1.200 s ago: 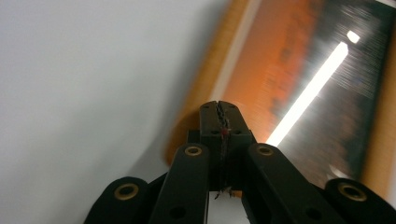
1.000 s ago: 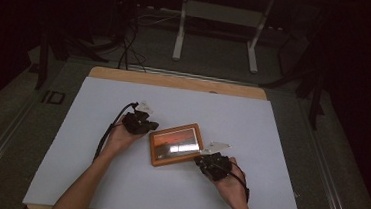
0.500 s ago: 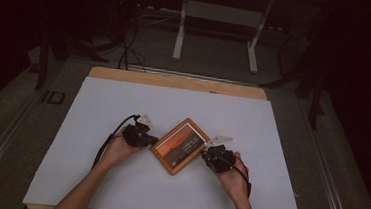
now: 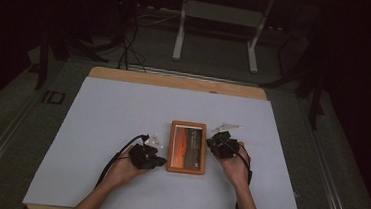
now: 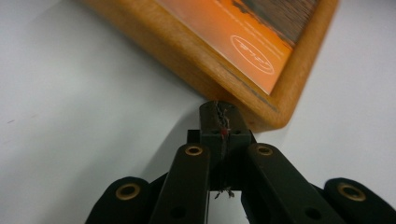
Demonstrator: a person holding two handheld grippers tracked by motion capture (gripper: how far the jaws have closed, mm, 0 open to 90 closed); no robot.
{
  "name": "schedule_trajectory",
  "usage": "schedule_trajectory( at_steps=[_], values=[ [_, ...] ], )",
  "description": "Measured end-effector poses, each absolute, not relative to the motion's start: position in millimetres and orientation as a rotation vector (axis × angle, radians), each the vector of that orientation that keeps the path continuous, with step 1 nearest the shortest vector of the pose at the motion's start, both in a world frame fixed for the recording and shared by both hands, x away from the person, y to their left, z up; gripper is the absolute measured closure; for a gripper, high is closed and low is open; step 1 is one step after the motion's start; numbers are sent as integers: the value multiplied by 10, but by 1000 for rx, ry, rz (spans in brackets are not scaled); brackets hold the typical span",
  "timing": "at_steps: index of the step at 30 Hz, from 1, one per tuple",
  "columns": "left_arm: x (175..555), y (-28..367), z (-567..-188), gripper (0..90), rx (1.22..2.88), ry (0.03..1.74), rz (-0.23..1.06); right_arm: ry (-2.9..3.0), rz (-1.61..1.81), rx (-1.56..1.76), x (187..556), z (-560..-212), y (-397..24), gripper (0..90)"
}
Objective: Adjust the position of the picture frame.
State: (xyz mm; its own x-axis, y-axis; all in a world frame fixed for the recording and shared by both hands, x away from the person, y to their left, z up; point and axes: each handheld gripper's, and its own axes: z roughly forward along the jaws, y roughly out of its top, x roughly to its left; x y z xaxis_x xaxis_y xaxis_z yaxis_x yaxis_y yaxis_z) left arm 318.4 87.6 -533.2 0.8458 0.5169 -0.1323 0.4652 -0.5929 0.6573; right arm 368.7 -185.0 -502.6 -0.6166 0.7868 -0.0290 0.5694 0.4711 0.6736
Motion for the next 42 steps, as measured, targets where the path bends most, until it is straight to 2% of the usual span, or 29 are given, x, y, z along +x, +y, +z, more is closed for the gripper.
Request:
schedule_trajectory(
  at_steps=[11, 19, 30, 42],
  values=[
    [3176, 861, -5345, 893, 2263, 719, 91, 2390, 955, 1138, 3682, -5040, -1911, 899],
    [3195, 921, -5323, 881, 2217, 774, 126, 2454, 900, 1109, 3368, -5104, -1955, 899],
    [3213, 971, -5318, 879, 2203, 796, 141, 2525, 843, 1062, 3285, -5188, -1877, 899],
    [3228, 1090, -5283, 791, 2131, 845, 194, 2437, 894, 1099, 3306, -5123, -2032, 862]
  ],
)
